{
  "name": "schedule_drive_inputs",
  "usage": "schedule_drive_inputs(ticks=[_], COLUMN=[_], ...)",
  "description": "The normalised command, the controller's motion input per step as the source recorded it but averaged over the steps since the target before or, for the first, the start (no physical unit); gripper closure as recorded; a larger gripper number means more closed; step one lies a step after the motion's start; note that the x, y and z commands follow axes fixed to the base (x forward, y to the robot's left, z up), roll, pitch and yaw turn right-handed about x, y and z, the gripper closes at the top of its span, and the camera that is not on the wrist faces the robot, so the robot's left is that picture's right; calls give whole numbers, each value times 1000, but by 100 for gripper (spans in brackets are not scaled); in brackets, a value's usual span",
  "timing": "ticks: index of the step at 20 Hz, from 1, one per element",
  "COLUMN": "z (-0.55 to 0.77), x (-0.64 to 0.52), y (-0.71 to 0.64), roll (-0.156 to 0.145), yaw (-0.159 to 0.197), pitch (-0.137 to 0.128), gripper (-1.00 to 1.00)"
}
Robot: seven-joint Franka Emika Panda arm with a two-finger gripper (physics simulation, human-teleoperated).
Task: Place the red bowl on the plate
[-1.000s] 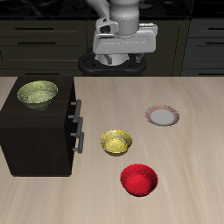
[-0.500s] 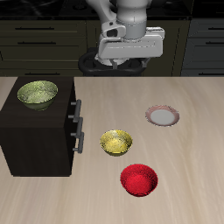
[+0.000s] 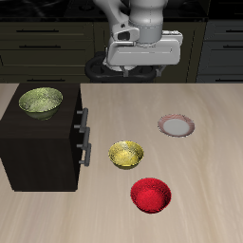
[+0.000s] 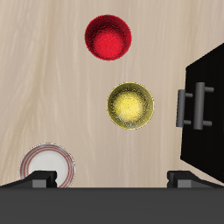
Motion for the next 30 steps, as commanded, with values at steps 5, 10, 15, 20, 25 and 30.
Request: schedule_drive_inputs(ticks=[5,10,15,20,25,30], z=[20,-14,21,-13,-17,47], x=[168,215,220,188,219,216], y=[73,138,62,22,106,64], roll=[-16,5,-13,-4,5,-2], yaw=[11,15,17,-3,16,6], pitch=[-12,4,3,10,-7,-5], gripper=[-100,-100,-100,-100,-100,-100])
